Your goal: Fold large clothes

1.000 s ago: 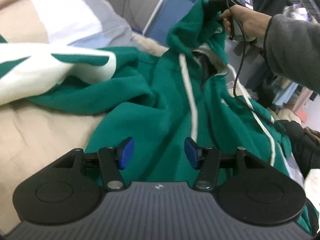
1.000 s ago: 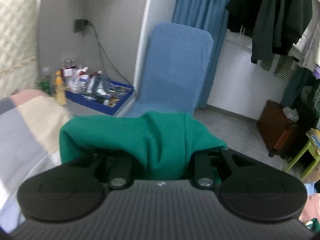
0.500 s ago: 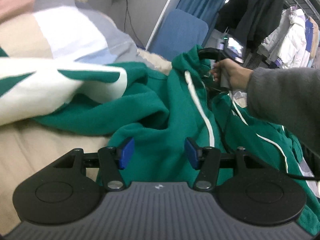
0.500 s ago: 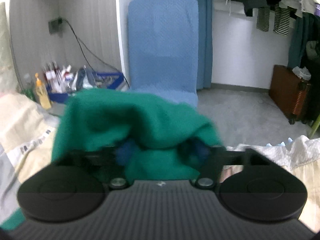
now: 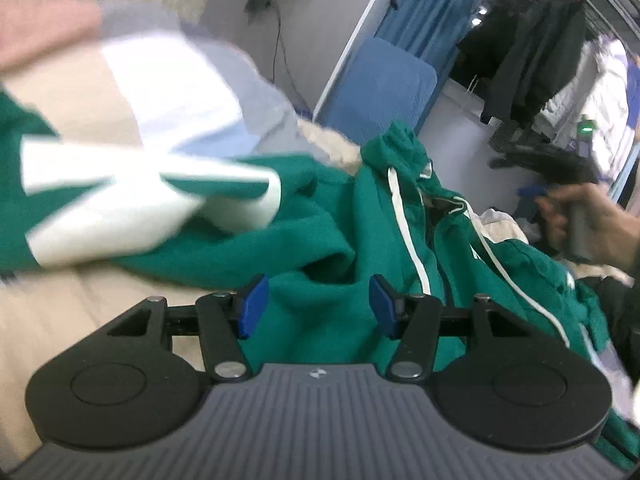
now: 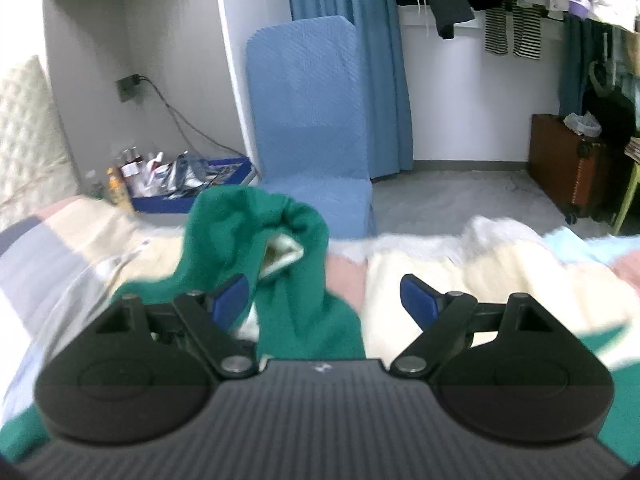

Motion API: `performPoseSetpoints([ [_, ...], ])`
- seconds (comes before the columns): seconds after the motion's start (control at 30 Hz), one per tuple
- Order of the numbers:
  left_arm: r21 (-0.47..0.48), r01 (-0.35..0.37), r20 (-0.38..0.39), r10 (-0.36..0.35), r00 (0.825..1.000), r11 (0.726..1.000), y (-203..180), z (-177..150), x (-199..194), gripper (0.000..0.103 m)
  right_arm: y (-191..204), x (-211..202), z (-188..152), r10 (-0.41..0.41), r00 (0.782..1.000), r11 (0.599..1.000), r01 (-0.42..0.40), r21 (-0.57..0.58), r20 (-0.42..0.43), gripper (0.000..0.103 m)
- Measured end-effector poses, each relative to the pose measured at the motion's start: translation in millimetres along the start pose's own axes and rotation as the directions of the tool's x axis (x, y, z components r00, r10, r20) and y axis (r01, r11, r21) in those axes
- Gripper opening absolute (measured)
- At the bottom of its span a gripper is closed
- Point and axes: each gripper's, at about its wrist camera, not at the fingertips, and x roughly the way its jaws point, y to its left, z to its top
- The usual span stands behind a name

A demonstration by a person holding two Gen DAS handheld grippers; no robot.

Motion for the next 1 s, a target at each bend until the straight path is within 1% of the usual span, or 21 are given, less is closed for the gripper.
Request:
performPoseSetpoints([
  [0.07, 0.027, 0.009, 0.018, -0.010, 1.000, 1.000, -6.4, -0.2, -13.9, 0.061, -2.7, -32.8, -10.7, 0.017, 1.000, 0.999, -0.017, -0.030, -0.016, 0.084],
  [0.17, 0.093, -0.015, 0.048, 0.011, 0.999, 0.996, -18.7, -3.3, -30.1, 0.061, -6.0, -83.6, -26.5, 0.021, 1.000, 0.997, -0.022, -0.070, -0.020, 0.084],
  [0.27, 0.112, -0.008, 0.064, 0.000, 0.998, 0.994, -26.9, -5.1, -43.7, 0.061, -12.7, -131.7, -43.2, 0.059, 0.998, 0.997, -0.059, -0.043, -0.019, 0.084],
  [0.4, 0.167, -0.021, 0.087, 0.007, 0.996, 0.986, -38.8, -9.7, -58.7, 0.061, -20.6, -182.5, -75.3, 0.101, 0.992, 0.995, -0.103, -0.017, -0.081, 0.084],
  [0.5, 0.175, -0.033, 0.081, 0.019, 0.997, 0.984, -44.6, -14.5, -68.4, 0.061, -26.8, -213.2, -104.5, 0.126, 0.986, 0.992, -0.126, 0.005, -0.109, 0.084],
  [0.57, 0.189, -0.050, 0.085, 0.035, 0.996, 0.981, -47.8, -17.1, -74.6, 0.061, -28.4, -228.3, -123.6, 0.124, 0.984, 0.992, -0.128, -0.018, -0.130, 0.084],
  [0.67, 0.249, -0.131, 0.118, 0.104, 0.988, 0.960, -49.9, -17.5, -85.8, 0.061, -32.5, -253.5, -150.3, 0.149, 0.979, 0.987, -0.156, -0.037, -0.136, 0.083],
  [0.7, 0.242, -0.148, 0.121, 0.122, 0.985, 0.959, -47.8, -15.5, -87.9, 0.061, -35.6, -260.7, -157.6, 0.157, 0.977, 0.986, -0.163, -0.035, -0.142, 0.083],
  [0.77, 0.199, -0.171, 0.124, 0.149, 0.981, 0.965, -40.1, -11.1, -91.2, 0.062, -41.4, -271.6, -169.2, 0.164, 0.973, 0.984, -0.173, -0.040, -0.162, 0.083],
  [0.83, 0.155, -0.210, 0.118, 0.193, 0.974, 0.965, -32.3, -7.7, -91.5, 0.065, -47.7, -279.0, -175.3, 0.146, 0.974, 0.986, -0.157, -0.054, -0.174, 0.084],
  [0.9, 0.130, -0.232, 0.115, 0.218, 0.969, 0.964, -23.7, -4.4, -92.2, 0.067, -53.3, -284.4, -179.4, 0.125, 0.975, 0.988, -0.139, -0.065, -0.182, 0.084],
  [0.97, 0.107, -0.264, 0.112, 0.252, 0.961, 0.959, -14.1, -0.5, -93.4, 0.067, -57.7, -289.2, -182.9, 0.097, 0.981, 0.991, -0.111, -0.076, -0.170, 0.084],
  [1.0, 0.084, -0.276, 0.103, 0.267, 0.958, 0.957, -7.9, 2.1, -93.0, 0.068, -59.9, -291.3, -185.4, 0.096, 0.981, 0.991, -0.110, -0.075, -0.166, 0.084],
])
